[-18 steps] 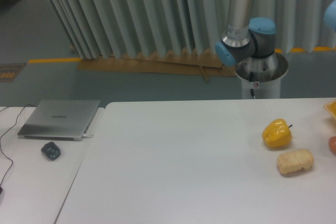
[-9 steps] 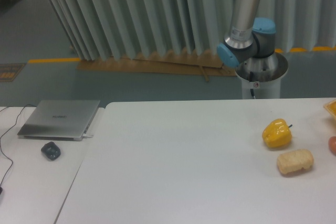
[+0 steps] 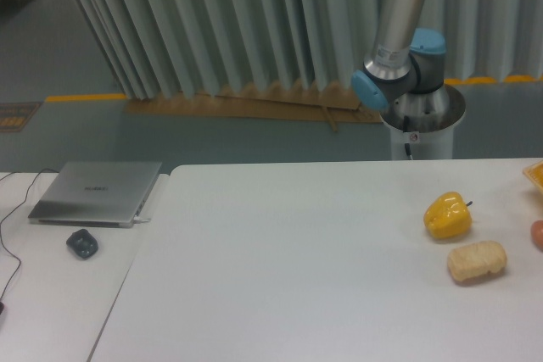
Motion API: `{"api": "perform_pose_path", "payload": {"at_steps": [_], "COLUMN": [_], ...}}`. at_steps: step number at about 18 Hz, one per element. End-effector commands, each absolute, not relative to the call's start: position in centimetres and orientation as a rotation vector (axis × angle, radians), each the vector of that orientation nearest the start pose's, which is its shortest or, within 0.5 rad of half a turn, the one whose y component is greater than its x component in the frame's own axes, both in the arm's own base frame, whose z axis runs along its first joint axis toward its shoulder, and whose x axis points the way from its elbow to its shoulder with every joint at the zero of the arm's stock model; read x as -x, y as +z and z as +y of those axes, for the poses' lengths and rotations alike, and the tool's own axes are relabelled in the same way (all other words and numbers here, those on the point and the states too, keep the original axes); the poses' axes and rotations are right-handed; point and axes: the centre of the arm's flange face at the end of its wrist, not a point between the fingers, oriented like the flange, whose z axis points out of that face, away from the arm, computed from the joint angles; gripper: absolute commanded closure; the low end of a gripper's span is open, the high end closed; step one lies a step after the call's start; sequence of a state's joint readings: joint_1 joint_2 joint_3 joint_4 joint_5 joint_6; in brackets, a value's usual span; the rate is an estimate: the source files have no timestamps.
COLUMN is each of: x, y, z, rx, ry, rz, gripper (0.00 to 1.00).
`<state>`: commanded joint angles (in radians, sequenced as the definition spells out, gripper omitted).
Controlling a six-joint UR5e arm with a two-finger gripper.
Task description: Place the red peppers in a basket
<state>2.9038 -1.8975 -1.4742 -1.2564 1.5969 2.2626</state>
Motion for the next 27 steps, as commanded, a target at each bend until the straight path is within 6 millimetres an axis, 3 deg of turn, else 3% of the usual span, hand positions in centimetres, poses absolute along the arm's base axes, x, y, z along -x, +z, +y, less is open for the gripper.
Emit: {"api": "perform_pose_path", "payload": {"at_steps": [3,6,7,8,21,27], "x": [57.5,57.2,57.2,57.1,56.9,56.3], "y": [38.0,37.8,37.8,37.9,37.8,37.8], "z": [27.4,27.5,27.5,27.5,28.0,29.6], "rx": [2.844,2.843,2.843,2.844,2.831,2.807], "ry": [0.105,0.1,0.1,0.102,0.106,0.117], "rz": [1.427,1.427,1.427,1.43,1.398,1.317], "gripper": [0.39,0.31,0.21,0.0,0.0,0.0]}}
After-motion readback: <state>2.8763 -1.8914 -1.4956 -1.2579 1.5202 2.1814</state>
